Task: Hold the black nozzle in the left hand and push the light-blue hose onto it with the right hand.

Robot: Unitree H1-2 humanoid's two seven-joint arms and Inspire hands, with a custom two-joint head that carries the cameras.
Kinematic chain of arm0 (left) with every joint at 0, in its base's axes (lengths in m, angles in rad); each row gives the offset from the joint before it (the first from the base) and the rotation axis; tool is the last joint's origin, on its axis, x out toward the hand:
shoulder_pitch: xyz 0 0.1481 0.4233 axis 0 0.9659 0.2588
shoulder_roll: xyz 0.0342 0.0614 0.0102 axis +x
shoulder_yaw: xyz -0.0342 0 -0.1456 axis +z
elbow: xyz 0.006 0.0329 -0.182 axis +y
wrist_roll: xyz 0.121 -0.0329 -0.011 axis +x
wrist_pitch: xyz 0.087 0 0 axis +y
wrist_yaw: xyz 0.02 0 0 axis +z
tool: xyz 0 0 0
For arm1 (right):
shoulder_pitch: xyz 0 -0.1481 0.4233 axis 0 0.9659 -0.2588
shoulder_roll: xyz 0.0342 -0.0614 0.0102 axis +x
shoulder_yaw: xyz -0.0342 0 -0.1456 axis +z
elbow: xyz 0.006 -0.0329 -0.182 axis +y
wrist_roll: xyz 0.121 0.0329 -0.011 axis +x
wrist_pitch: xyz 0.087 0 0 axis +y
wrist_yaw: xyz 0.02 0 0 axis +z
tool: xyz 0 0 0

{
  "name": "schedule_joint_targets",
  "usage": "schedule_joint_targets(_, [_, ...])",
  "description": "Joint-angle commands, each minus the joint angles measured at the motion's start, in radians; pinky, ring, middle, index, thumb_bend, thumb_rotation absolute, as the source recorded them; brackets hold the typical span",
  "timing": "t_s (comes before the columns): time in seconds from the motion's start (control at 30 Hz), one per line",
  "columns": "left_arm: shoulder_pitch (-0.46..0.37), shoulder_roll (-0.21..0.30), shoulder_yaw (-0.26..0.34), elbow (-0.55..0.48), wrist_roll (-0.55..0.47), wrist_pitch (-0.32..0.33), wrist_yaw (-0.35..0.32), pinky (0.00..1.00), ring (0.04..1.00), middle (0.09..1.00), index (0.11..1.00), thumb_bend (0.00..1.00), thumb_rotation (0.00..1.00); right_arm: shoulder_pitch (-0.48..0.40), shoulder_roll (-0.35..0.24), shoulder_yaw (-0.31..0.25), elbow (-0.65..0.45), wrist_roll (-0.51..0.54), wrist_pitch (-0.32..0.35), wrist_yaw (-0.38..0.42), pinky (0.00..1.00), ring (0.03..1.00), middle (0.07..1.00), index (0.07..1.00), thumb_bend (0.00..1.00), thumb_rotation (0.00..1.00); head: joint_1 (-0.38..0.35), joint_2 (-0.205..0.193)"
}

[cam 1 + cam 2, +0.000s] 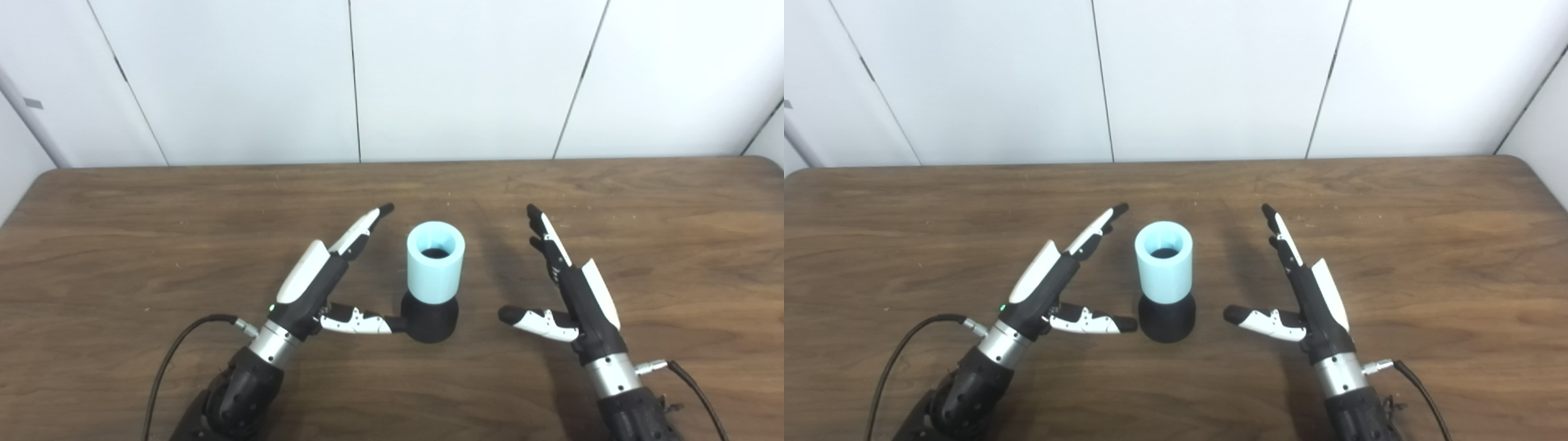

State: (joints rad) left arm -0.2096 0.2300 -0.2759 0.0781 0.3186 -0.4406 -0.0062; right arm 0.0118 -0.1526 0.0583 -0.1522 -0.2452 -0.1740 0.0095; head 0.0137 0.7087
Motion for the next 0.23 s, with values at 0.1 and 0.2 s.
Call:
schedule_joint_targets(0.1, [0.031, -0.048, 0.059, -0.037, -0.075, -0.024, 0.051, 0.97, 1.000, 1.000, 1.000, 1.00, 0.61, -0.023, -0.002, 0.000, -0.022, 0.016, -0.024, 0.006, 0.94, 1.000, 1.000, 1.000, 0.75, 0.66, 0.006, 0.000])
schedule_joint_targets(0.2, [0.075, -0.122, 0.116, -0.104, -0.121, 0.058, 0.076, 0.97, 1.000, 1.000, 1.000, 1.00, 0.76, -0.023, 0.001, -0.004, -0.035, 0.066, -0.002, 0.025, 0.94, 0.981, 0.998, 1.000, 0.74, 0.68, 0.010, -0.001])
